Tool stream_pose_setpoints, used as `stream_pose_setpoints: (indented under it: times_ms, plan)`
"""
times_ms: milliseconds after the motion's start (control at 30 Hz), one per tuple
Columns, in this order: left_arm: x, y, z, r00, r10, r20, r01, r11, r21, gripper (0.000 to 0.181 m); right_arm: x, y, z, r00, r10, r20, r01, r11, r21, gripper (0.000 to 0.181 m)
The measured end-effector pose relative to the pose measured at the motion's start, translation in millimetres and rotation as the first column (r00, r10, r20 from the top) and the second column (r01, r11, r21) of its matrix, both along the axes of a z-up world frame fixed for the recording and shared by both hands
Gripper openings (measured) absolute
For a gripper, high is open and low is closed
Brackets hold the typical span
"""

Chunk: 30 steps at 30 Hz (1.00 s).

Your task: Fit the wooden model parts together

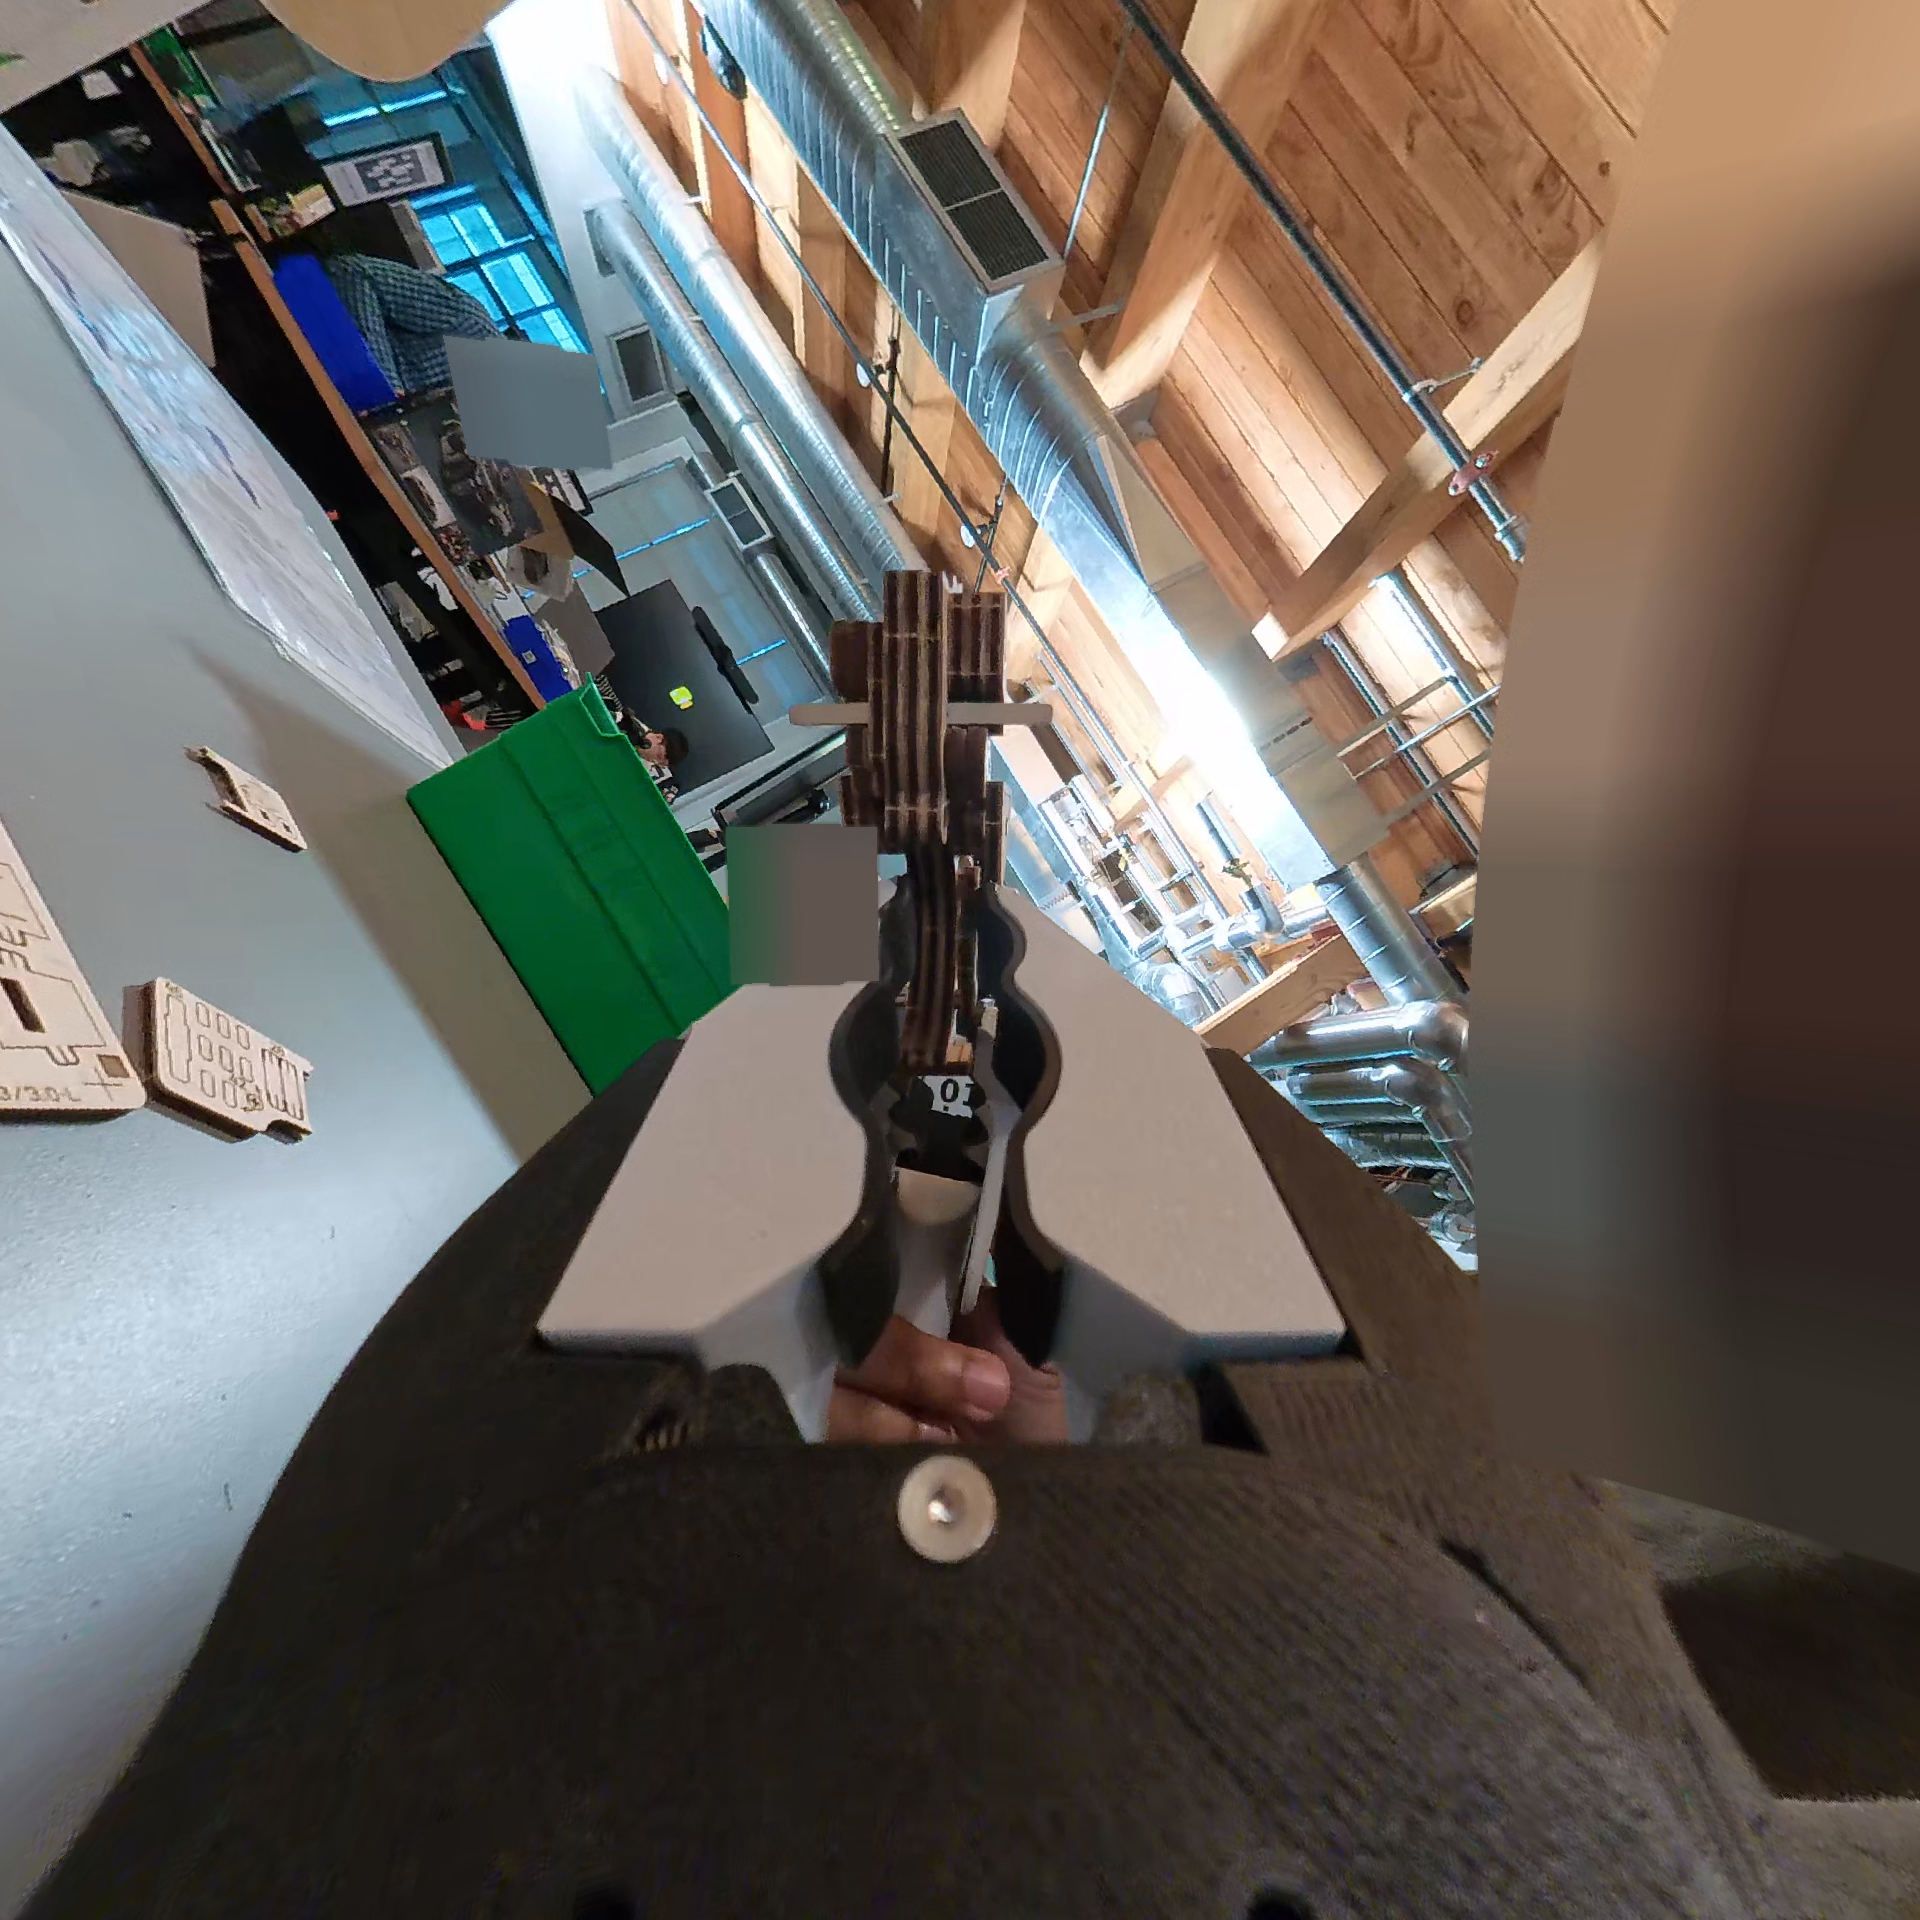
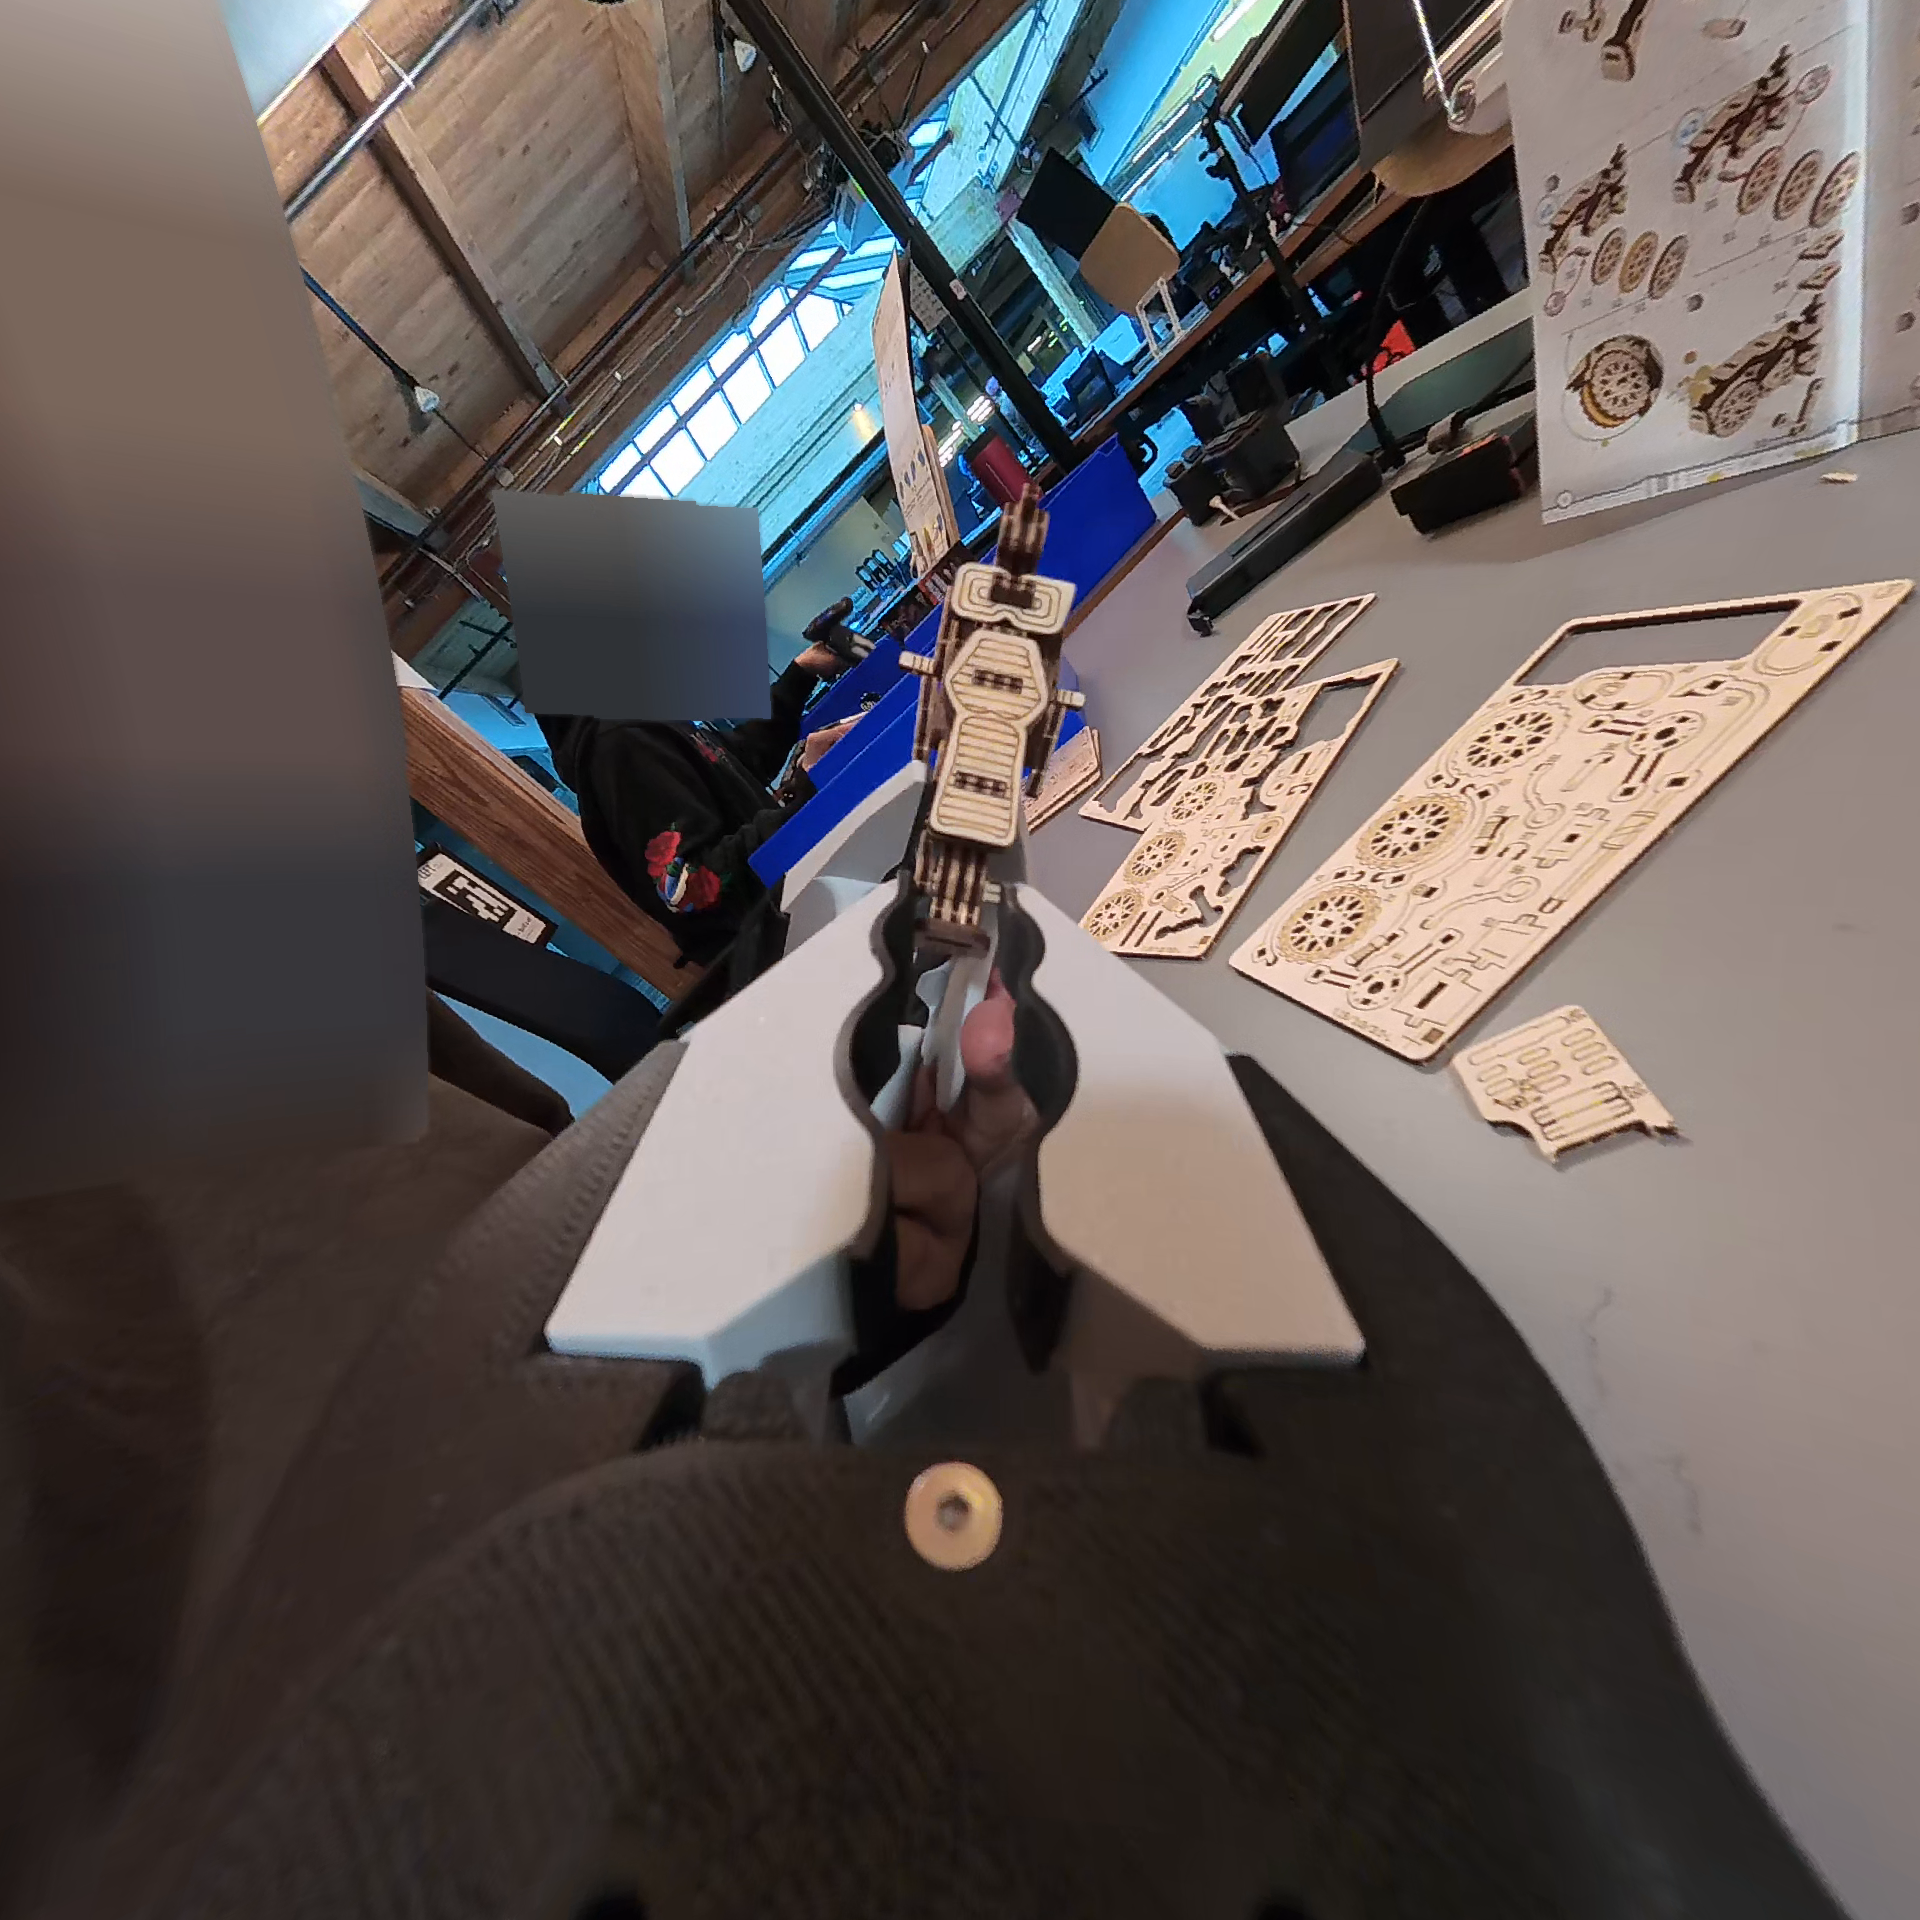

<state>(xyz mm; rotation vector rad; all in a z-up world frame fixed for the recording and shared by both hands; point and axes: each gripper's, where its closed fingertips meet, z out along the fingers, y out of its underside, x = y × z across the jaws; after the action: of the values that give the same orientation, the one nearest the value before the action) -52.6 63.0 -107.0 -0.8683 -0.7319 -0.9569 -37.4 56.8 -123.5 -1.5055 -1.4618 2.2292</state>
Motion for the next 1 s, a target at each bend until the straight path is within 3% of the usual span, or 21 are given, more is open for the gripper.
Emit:
stream_pose_setpoints:
  times_ms: [1000]
  plan:
    - [9.7, -6.6, 4.0, 0.996, -0.041, -0.077, 0.045, 0.998, 0.054, 0.007, 4.5, -1.4, 7.2, 0.996, 0.004, -0.089, 0.001, 0.998, 0.055, 0.015]
